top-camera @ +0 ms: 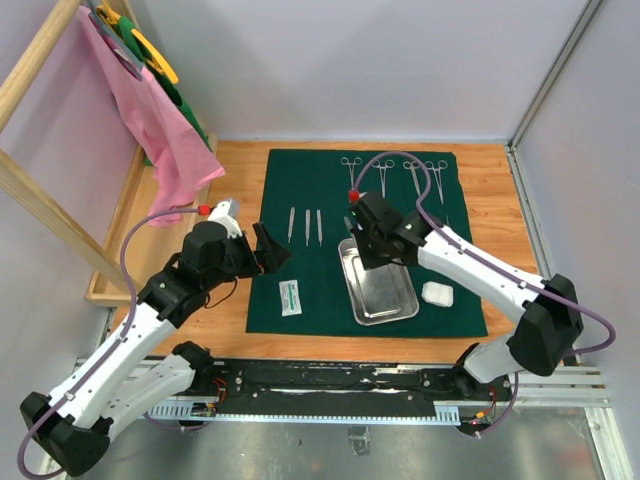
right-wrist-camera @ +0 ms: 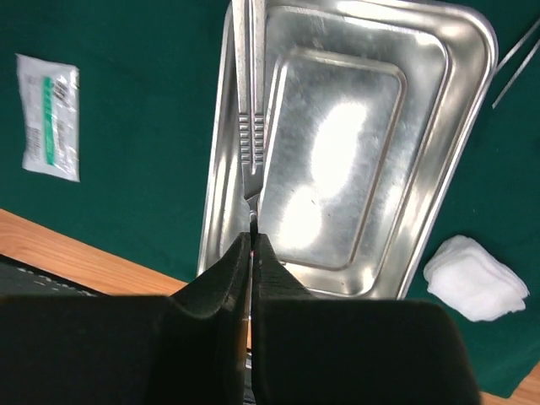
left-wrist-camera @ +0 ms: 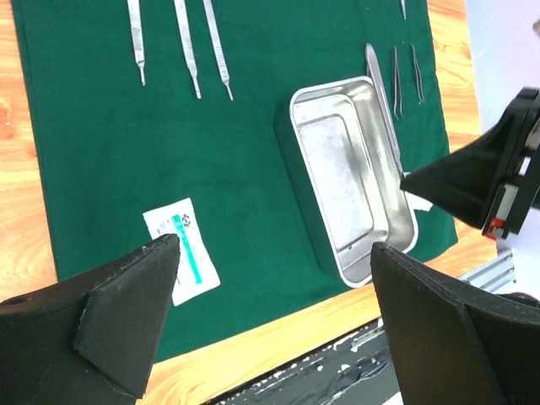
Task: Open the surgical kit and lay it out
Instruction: Pick up the medical item from the container, then place the medical item in the surgical kit.
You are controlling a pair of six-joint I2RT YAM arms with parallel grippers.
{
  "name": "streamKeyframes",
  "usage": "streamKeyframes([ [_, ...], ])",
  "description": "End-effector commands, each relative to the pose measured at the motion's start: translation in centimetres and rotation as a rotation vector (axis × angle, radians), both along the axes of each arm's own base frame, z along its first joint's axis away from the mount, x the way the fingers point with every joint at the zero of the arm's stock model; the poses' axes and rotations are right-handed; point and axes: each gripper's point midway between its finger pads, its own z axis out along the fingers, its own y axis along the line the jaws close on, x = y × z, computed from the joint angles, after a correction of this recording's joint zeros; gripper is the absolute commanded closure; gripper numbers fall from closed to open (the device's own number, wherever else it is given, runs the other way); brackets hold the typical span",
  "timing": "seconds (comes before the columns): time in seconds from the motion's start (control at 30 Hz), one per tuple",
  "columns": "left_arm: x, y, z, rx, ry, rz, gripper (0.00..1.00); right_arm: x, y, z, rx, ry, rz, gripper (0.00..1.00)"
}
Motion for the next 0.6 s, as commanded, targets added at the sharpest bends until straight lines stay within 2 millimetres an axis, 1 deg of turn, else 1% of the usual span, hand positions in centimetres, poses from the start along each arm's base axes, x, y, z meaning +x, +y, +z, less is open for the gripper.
streamKeyframes([
  [0.0, -0.4, 0.7, 1.9, -0.009, -0.037, 0.007, 0.01, 2.9, 1.9, 1.9, 0.051, -0.014, -0.039, 0.99],
  [0.13, -1.1, 0.9, 3.4, -0.025, -0.056, -0.002, 0.01, 5.5, 5.1, 2.0, 0.096, 0.008, -0.080, 0.99],
  [0.33, -2.5, 1.5, 6.7, -0.064, -0.103, -0.011, 0.01, 8.9, 10.3, 1.3, 0.199, 0.049, -0.156, 0.99],
  [0.37, -2.8, 1.6, 7.3, -0.074, -0.110, -0.015, 0.01, 9.4, 11.1, 0.5, 0.204, 0.060, -0.170, 0.99],
  [0.4, -3.1, 1.6, 7.5, -0.080, -0.110, -0.017, 0.01, 9.7, 11.8, 0.3, 0.219, 0.070, -0.178, 0.99],
  [0.43, -3.3, 1.6, 7.7, -0.089, -0.111, -0.020, 0.01, 10.0, 12.6, 0.1, 0.233, 0.076, -0.185, 0.99],
  [0.5, -3.8, 1.7, 7.9, -0.103, -0.109, -0.025, 0.01, 10.6, 14.0, -1.2, 0.236, 0.093, -0.199, 0.99],
  [0.57, -4.2, 1.7, 8.1, -0.119, -0.112, -0.031, 0.01, 11.0, 15.5, -1.7, 0.249, 0.100, -0.211, 0.99],
])
